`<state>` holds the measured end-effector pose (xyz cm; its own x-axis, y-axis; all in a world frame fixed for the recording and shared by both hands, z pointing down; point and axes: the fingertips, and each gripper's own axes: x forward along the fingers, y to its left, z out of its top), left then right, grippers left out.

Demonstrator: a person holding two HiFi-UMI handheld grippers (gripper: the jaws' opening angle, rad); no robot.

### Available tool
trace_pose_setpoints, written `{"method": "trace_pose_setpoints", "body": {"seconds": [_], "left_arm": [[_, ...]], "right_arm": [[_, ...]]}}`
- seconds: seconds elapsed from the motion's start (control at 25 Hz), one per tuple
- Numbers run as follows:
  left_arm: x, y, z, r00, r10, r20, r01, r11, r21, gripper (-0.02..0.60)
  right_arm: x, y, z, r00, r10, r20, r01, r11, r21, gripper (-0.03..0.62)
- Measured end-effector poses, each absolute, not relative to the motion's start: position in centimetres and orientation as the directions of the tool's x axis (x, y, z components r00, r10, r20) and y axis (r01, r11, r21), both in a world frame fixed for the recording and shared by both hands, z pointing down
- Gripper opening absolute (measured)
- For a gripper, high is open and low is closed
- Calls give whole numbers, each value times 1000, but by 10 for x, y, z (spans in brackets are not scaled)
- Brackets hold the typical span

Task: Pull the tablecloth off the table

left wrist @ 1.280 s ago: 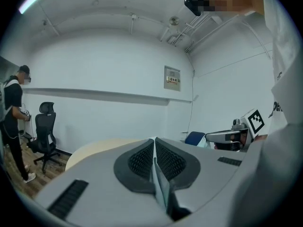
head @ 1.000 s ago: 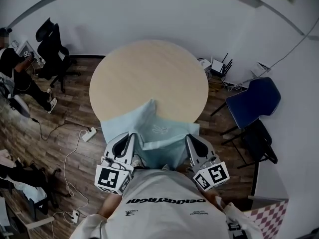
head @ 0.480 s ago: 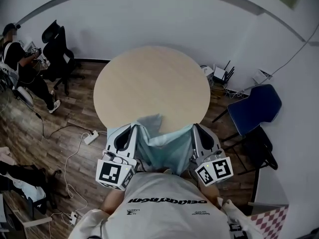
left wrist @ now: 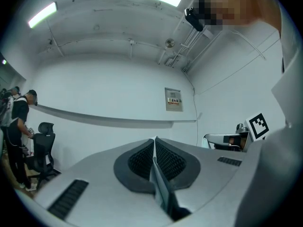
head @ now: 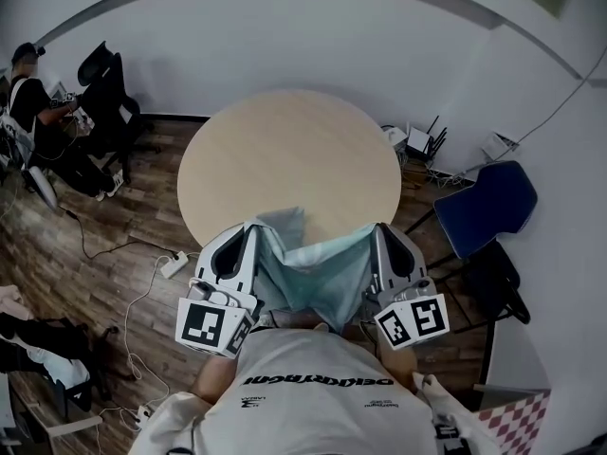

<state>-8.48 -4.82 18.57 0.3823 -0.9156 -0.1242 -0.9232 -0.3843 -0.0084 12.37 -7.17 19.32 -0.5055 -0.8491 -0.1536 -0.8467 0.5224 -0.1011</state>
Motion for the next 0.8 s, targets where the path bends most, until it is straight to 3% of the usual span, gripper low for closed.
{"method": "trace_pose_setpoints", "body": {"seconds": [0.8], "left_arm": [[-96, -96, 195, 403, -909, -107, -914, -407, 10, 15]], "right_arm": [[130, -115, 200, -428, -891, -153, -886, 447, -122, 35]]}}
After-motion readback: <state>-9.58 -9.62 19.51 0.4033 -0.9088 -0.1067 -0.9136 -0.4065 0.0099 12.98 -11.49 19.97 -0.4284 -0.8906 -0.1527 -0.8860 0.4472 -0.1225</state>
